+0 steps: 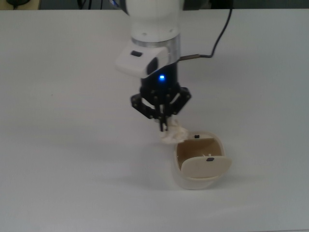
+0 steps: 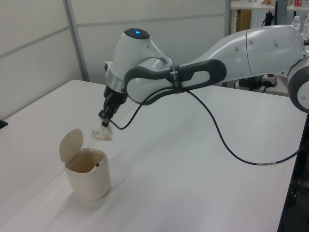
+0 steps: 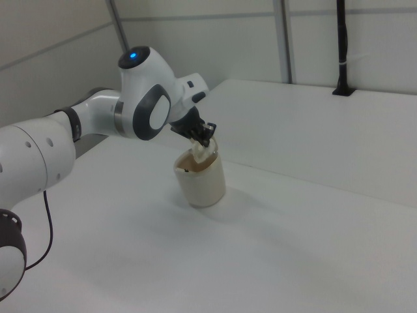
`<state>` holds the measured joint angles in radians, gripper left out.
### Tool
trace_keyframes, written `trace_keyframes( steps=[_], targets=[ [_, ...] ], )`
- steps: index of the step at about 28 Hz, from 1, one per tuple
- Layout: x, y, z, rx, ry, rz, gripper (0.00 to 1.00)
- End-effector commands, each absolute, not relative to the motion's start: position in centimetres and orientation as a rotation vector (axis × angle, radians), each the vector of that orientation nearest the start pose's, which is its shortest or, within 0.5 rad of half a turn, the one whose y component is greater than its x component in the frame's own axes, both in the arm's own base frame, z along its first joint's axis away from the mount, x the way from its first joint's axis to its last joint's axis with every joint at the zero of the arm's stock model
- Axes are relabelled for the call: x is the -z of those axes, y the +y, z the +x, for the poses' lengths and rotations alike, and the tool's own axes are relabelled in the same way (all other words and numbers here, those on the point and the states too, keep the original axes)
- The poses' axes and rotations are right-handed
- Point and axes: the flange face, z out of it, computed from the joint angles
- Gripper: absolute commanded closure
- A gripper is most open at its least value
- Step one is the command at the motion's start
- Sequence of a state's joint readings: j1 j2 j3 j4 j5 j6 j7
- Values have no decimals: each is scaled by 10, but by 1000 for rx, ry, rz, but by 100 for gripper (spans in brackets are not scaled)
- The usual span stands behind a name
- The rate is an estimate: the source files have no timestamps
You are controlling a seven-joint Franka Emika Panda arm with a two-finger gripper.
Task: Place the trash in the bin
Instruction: 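Carry the tissue over the open flap of the cream bin, then lower the tissue into the bin opening and open the gripper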
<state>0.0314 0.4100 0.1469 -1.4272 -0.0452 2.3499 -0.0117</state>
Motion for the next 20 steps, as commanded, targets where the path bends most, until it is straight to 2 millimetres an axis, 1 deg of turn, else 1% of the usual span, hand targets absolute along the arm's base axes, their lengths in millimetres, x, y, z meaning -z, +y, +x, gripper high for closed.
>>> trace_keyframes(
  steps=[1,5,6,7,8,10,13,16,17,20],
  targets=[
    [-506,130,723,912,-297,-2885,100],
    [-500,148,727,1002,-326,-2835,100],
    [-499,148,727,1006,-326,-2833,100],
    [-497,148,728,1004,-323,-2833,88],
    [-496,149,728,1001,-318,-2832,65],
    [-495,152,727,997,-322,-2831,0],
    [-490,159,725,982,-337,-2835,0],
    [-489,157,725,971,-319,-2833,0],
    [-493,153,724,965,-304,-2838,0],
    [-493,147,722,904,-292,-2867,0]
  ],
)
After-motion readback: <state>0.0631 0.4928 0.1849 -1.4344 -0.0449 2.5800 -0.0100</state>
